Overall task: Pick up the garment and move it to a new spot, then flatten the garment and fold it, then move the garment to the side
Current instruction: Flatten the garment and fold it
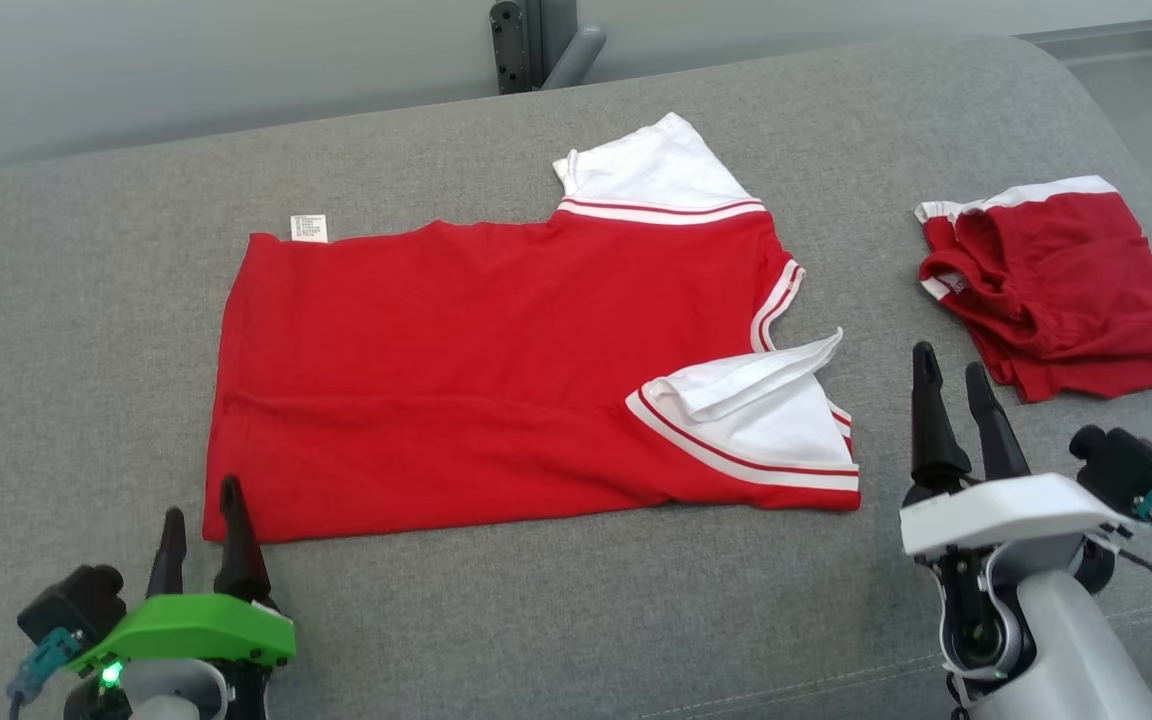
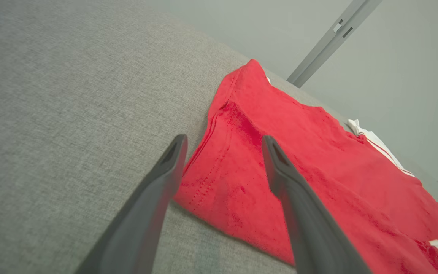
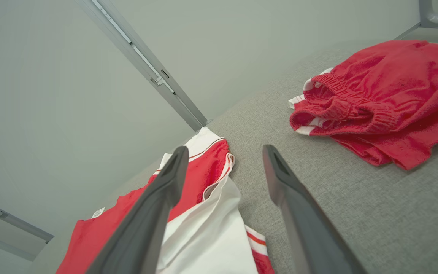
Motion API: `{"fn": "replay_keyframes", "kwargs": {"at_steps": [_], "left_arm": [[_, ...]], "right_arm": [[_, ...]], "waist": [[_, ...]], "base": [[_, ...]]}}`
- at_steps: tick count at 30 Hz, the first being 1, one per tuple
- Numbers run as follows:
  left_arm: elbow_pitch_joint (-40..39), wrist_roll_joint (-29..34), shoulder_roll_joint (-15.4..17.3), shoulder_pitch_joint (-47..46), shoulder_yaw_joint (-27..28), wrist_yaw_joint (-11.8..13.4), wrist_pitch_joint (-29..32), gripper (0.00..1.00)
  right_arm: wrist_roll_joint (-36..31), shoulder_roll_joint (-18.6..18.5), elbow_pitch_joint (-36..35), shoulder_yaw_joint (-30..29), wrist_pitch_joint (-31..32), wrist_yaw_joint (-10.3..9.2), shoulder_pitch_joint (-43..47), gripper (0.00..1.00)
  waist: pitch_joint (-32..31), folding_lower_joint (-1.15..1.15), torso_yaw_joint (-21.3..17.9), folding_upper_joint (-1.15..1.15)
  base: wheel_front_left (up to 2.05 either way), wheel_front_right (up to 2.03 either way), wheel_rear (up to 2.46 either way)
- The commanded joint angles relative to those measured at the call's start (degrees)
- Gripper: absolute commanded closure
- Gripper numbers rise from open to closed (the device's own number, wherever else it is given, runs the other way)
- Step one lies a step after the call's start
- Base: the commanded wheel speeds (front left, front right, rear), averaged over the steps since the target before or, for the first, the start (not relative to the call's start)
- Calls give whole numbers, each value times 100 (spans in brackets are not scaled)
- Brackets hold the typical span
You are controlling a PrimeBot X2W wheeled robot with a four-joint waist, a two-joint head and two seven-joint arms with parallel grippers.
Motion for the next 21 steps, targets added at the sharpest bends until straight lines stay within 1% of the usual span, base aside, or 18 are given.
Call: {"fn": "replay_keyframes", "kwargs": {"at_steps": [1, 2, 6, 13, 14, 15, 16, 21], "left_arm": [[203, 56, 37, 146, 19, -12, -5, 0], [455, -30, 56, 163, 13, -12, 112, 0], [820, -205, 66, -5, 48, -12, 318, 0], [1259, -349, 93, -309, 91, -2, 355, 0], [1393, -348, 96, -396, 74, 0, 340, 54], [1448, -340, 97, -435, 55, 0, 325, 84], [1483, -329, 94, -471, 42, -1, 305, 100], [1431, -278, 113, -529, -13, -6, 124, 100]], "right_arm": [[-178, -9, -112, -68, -18, 1, 291, 0], [-310, -5, -207, -79, -17, 1, 523, 0], [-432, -4, -282, 100, -17, 1, 826, 0], [-624, 0, -135, 481, -19, 1, 884, 0], [-712, -2, 25, 542, -1, 0, 833, 0], [-730, -2, 102, 567, 26, 1, 801, 0], [-737, 0, 195, 567, 41, 1, 770, 0], [-770, 1, 614, 550, 108, 1, 617, 0]], "waist": [[-106, 0, 38, 0], [-131, 0, 38, 0], [-98, 0, -31, 0], [4, 0, -207, 0], [23, 0, -251, 0], [31, 0, -267, 0], [37, 0, -277, 0], [36, 0, -244, 0]], "base": [[0, 0, 0], [0, 0, 0], [0, 0, 0], [0, 0, 0], [0, 0, 0], [0, 0, 0], [0, 0, 0], [0, 0, 0]]}}
